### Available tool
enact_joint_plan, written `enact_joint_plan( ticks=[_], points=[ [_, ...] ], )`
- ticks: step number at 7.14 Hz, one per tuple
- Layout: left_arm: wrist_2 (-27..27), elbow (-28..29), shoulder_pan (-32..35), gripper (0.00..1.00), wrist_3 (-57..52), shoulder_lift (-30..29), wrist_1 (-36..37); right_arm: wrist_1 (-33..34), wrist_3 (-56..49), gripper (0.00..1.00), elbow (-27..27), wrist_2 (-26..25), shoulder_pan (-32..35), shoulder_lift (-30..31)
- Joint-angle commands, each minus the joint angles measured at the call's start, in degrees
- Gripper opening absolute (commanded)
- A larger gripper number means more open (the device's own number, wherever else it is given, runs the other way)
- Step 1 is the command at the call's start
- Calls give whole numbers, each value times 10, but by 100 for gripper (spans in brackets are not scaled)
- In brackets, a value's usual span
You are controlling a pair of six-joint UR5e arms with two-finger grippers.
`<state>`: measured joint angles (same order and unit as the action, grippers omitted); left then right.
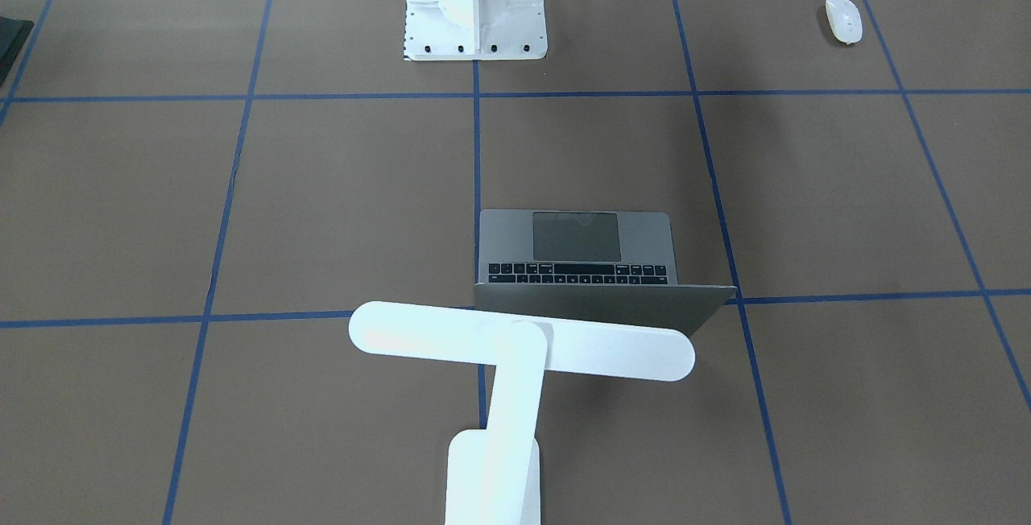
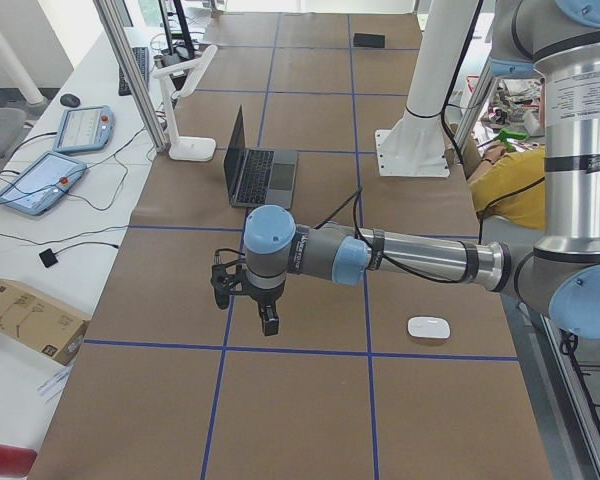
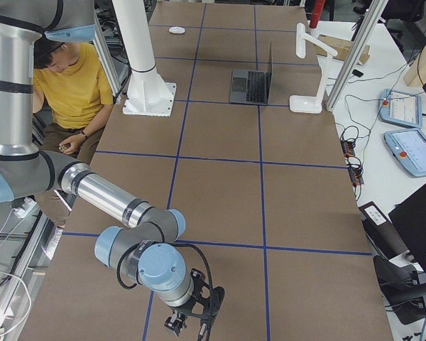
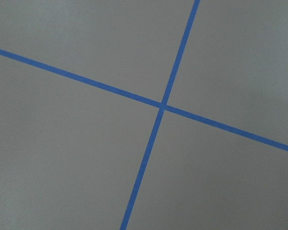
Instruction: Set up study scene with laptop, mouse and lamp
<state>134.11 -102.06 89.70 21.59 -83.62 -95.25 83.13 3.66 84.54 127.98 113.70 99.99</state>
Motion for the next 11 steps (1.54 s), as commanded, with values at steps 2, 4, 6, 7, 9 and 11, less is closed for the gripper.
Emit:
enact_joint_plan(
  ticks=[2, 4, 6, 7, 9, 11],
  points=[
    [0, 27, 23, 100, -79, 4, 2, 9, 325, 100, 30, 13, -71, 0],
    [2, 25, 26, 100, -79, 6, 2, 28, 475, 99, 33, 56, -119, 6],
    [4, 22, 27, 100, -79, 16, 1, 76, 577, 96, 37, 74, -180, 6],
    [4, 21, 27, 100, -79, 17, 1, 128, 601, 97, 40, 91, -189, 7],
    [4, 21, 26, 100, -78, 17, -1, 158, 670, 99, 85, 98, -190, 76],
    [4, 21, 26, 100, -78, 20, -4, 165, 674, 98, 96, 124, -192, 123]
  ],
)
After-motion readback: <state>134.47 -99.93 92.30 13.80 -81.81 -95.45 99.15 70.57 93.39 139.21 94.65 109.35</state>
